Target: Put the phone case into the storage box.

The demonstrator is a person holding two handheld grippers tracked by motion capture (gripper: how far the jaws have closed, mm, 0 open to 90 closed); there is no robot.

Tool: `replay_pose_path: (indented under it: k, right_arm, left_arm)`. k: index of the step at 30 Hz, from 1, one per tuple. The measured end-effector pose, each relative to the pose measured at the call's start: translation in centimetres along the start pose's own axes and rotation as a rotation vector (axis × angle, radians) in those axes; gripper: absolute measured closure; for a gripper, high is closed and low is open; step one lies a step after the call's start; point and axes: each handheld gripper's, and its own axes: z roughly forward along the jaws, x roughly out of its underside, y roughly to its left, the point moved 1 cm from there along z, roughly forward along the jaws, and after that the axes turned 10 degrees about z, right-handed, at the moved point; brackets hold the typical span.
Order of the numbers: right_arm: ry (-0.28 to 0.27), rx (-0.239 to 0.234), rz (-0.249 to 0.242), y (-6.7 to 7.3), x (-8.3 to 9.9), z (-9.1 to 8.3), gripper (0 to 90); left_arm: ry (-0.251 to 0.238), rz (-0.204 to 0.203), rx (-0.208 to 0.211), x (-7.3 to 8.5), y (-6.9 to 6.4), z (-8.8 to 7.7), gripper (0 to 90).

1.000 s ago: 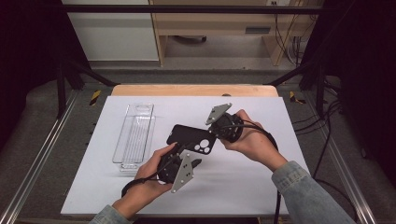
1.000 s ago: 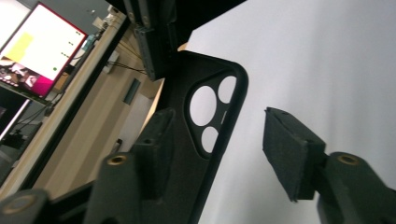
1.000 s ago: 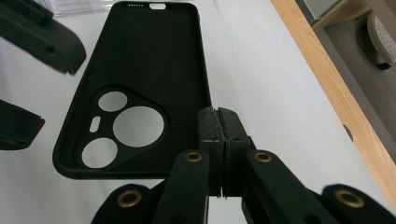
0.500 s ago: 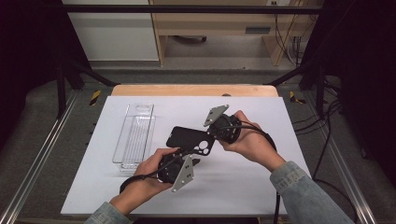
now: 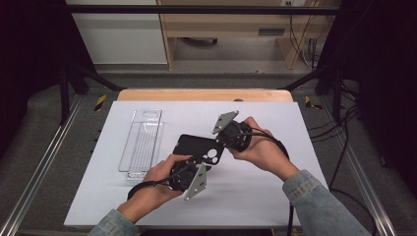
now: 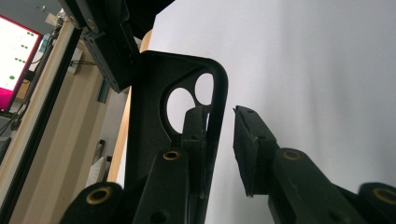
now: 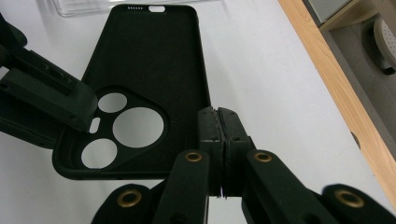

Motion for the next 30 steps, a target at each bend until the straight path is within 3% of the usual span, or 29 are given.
replay_pose_path:
  k: [13,21,23,25,27,28,30]
  right_arm:
    - [-0.004,-0.005,-0.007,0.1,-0.2,0.1,89.5]
    - [-0.043,-0.027,0.010,-0.1,-0.5,0.0,87.0]
    - [-0.092,-0.046,0.021,-0.3,-0.5,-0.1,72.3]
    - [-0.125,-0.048,0.042,-0.5,-0.5,-0.2,67.3]
    - [-0.161,-0.031,0.083,-0.8,-0.4,-0.5,54.2]
    - [-0.203,-0.014,0.112,-1.2,-0.1,-0.9,50.5]
    - [-0.221,-0.003,0.124,-1.3,0.0,-1.0,46.2]
  left_arm:
    - [0.013,0.041,0.003,-0.3,-0.2,0.3,84.3]
    - [0.015,0.021,0.002,-0.3,-0.2,0.4,85.5]
    - [0.014,0.019,0.001,-0.3,-0.1,0.4,85.6]
    - [0.007,0.010,0.004,-0.4,-0.1,0.4,85.6]
    - [0.002,0.009,-0.001,-0.6,-0.1,0.3,85.5]
    - [-0.002,0.006,-0.003,-0.6,-0.1,0.3,85.5]
    - [-0.005,0.009,-0.006,-0.7,-0.1,0.3,85.5]
